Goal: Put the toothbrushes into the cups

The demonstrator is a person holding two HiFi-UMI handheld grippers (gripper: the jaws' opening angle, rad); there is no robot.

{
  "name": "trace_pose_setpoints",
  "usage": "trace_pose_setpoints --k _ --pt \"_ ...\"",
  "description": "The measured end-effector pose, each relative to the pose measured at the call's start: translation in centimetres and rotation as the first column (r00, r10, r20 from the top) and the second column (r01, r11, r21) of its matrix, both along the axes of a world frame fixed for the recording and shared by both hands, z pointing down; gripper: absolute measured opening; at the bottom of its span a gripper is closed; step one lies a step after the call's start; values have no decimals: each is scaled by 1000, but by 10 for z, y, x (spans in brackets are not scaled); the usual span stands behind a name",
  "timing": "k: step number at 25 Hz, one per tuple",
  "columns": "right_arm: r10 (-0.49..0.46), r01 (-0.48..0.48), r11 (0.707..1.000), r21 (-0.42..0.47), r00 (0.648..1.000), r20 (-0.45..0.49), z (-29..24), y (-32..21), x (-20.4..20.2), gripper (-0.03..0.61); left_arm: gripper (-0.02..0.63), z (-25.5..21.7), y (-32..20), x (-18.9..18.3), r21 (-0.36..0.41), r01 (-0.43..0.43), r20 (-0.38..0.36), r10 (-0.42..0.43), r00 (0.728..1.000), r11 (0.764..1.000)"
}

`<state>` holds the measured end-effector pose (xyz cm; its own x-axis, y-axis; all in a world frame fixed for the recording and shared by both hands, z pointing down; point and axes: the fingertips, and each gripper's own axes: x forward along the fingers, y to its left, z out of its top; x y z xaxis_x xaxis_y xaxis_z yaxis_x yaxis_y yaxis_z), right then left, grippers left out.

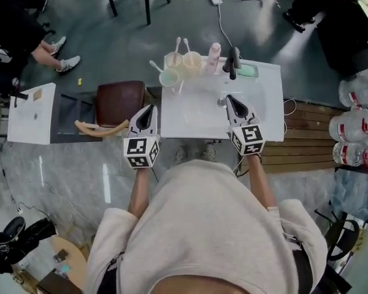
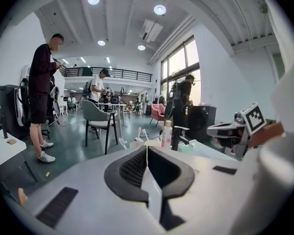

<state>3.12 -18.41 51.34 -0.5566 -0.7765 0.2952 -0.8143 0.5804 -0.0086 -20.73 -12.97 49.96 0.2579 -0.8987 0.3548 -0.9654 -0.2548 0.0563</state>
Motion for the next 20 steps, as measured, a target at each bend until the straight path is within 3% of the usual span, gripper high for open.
trace_pose_setpoints --k 20 --pt "15 -15 1000 -5 1000 -13 2 1 3 -2 15 8 -6 3 -14 -13 -5 13 1000 1000"
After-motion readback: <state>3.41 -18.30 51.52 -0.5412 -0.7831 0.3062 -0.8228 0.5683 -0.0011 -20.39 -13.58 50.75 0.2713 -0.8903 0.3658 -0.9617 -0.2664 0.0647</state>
